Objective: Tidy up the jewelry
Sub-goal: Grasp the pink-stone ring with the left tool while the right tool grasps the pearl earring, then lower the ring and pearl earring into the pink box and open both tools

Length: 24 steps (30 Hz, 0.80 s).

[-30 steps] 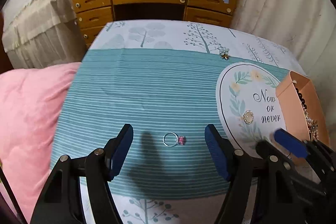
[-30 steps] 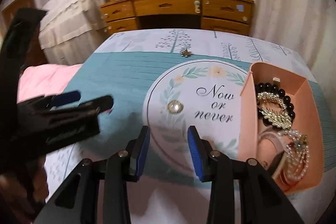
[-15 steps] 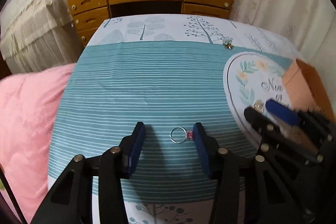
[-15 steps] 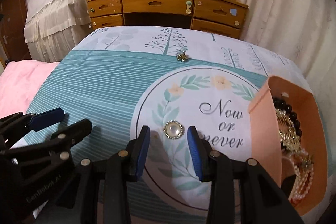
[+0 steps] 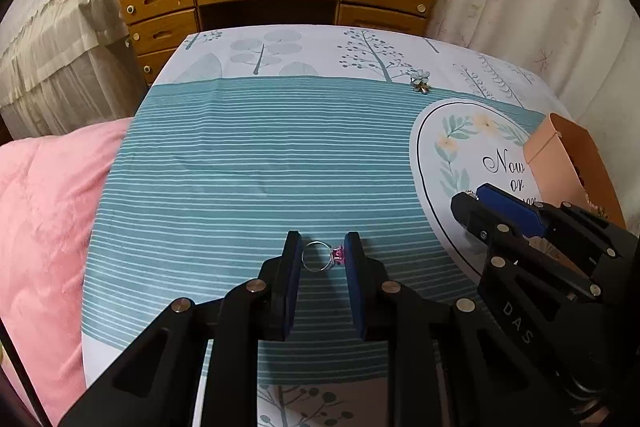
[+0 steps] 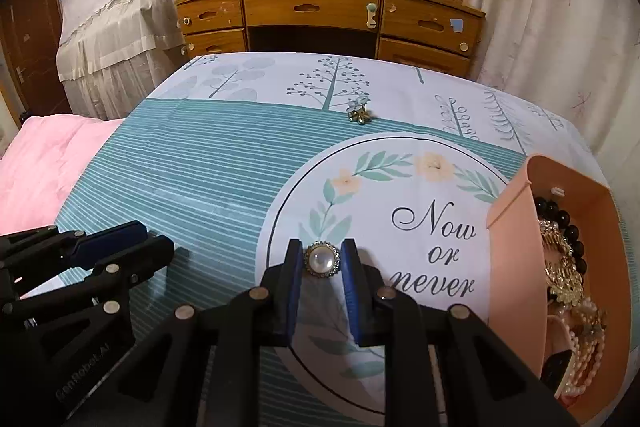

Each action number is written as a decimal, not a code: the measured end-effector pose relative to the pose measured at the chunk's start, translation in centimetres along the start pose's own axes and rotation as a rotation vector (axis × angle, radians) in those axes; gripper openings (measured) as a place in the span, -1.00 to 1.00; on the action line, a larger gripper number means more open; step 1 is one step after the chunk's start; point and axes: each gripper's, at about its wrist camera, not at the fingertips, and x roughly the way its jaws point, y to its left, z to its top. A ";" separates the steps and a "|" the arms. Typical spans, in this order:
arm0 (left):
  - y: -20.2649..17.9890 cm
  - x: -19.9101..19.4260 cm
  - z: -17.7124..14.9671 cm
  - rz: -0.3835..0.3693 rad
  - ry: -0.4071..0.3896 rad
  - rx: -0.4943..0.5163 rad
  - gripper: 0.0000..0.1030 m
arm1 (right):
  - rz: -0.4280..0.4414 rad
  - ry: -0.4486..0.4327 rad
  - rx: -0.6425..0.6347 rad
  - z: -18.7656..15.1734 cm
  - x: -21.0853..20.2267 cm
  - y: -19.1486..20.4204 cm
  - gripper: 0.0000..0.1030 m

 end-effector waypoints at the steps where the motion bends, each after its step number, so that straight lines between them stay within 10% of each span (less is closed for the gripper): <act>1: 0.0 0.0 0.0 -0.004 0.003 -0.003 -0.62 | 0.006 0.001 0.012 0.0 0.0 -0.1 -0.62; 24: -2.5 -3.0 1.6 0.128 0.043 -0.034 -0.62 | 0.223 0.058 0.220 -0.8 -6.8 -7.3 -0.63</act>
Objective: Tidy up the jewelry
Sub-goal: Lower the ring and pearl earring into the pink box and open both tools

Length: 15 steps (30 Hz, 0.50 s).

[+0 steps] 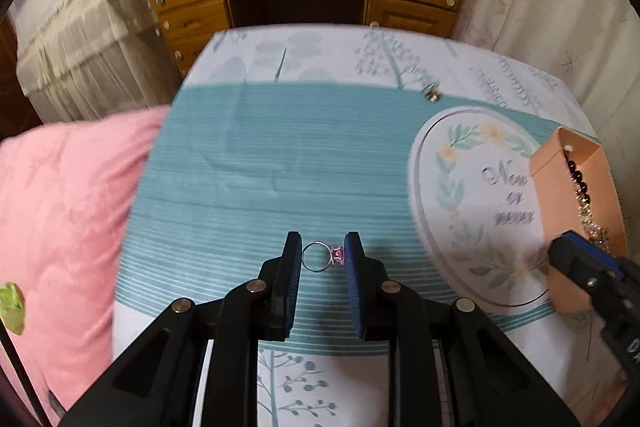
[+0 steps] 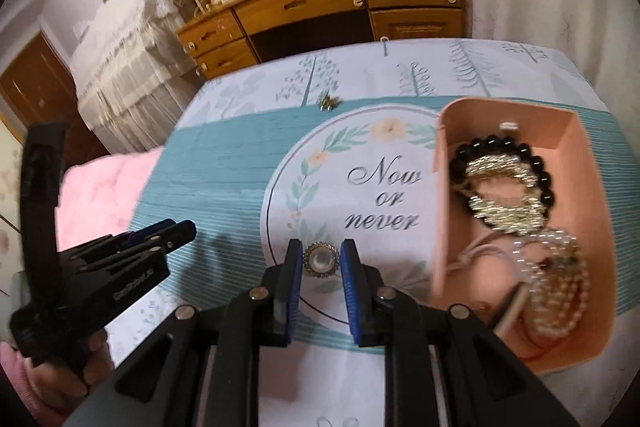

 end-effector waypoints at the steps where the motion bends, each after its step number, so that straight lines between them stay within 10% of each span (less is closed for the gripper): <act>1: -0.6 -0.7 0.2 0.000 -0.014 0.004 -0.62 | 0.006 -0.011 -0.003 0.2 -0.8 -0.4 -0.63; 15: -12.2 -8.0 1.5 -0.059 -0.176 0.094 -0.61 | 0.025 -0.094 -0.070 0.9 -9.2 -7.2 -0.62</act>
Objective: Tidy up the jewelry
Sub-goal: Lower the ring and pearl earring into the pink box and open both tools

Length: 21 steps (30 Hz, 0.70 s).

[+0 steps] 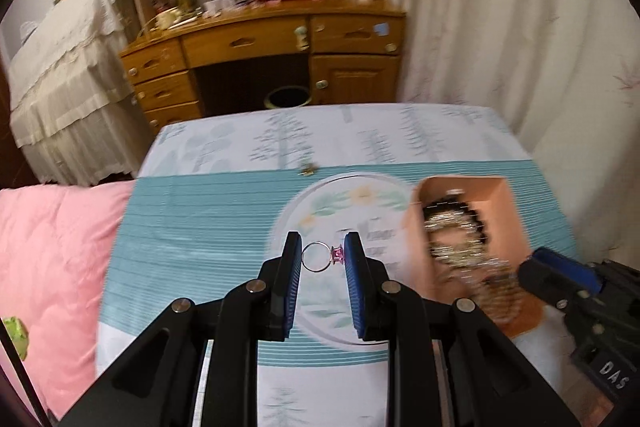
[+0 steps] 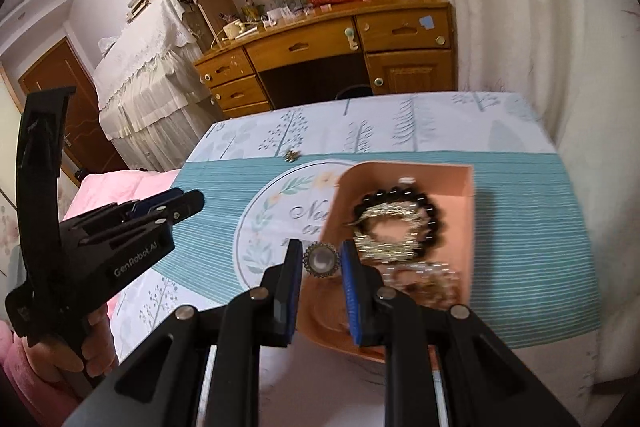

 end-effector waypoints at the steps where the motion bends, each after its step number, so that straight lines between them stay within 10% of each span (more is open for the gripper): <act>1: -0.9 -0.2 0.1 -0.018 -0.003 0.006 -0.61 | -0.002 0.001 -0.001 0.0 -0.4 -0.5 -0.62; 10: -7.2 -0.4 -0.1 -0.135 0.000 0.055 -0.61 | -0.005 -0.022 0.010 -0.9 -2.5 -4.0 -0.61; 12: -7.8 -0.3 -0.2 -0.129 0.007 0.061 -0.38 | 0.011 -0.011 0.029 -1.0 -2.3 -4.6 -0.49; 14: -7.9 -0.1 -0.1 -0.099 0.012 0.050 0.41 | 0.028 0.021 0.068 -1.1 -1.8 -5.4 -0.19; 21: -6.2 0.8 0.5 -0.023 0.031 -0.002 0.47 | 0.043 0.021 0.121 -1.5 -1.9 -6.9 -0.16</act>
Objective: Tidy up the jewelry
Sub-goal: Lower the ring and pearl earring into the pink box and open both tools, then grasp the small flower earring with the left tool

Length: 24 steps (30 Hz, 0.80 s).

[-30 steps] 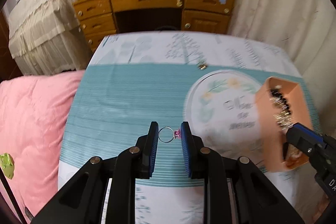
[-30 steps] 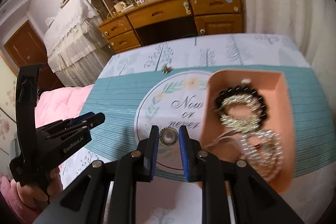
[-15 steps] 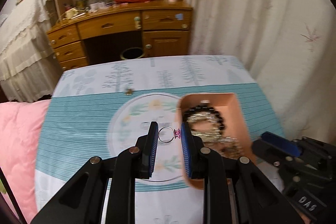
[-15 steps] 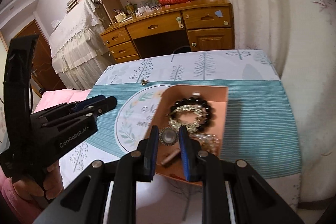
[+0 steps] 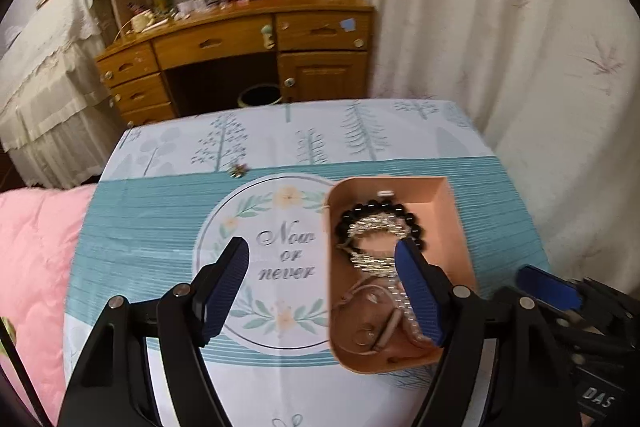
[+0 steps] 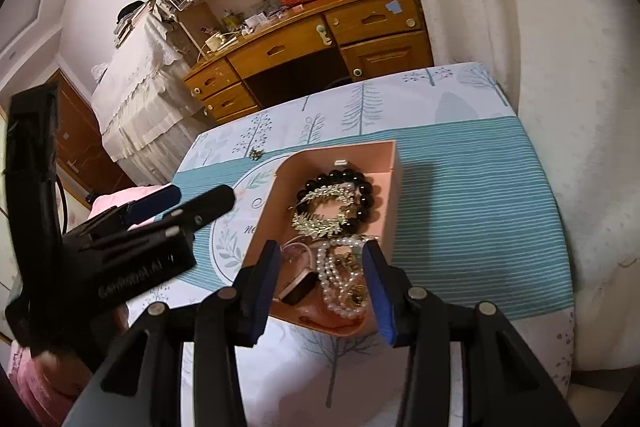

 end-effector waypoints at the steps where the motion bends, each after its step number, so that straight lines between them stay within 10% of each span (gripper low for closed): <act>1: 0.5 0.4 0.1 0.015 0.014 -0.013 0.53 | -0.004 0.007 0.002 0.0 0.1 -0.2 -0.15; 9: 5.4 5.8 1.7 0.134 0.051 -0.037 0.54 | -0.027 0.054 0.047 -0.7 1.6 -1.3 -0.11; 20: 10.8 13.2 6.0 0.007 -0.028 -0.166 0.54 | -0.100 0.095 0.117 -1.6 3.7 -2.5 -0.11; 24: 10.7 15.8 6.1 0.014 0.005 -0.117 0.24 | -0.117 0.120 0.143 -1.8 4.6 -2.8 -0.11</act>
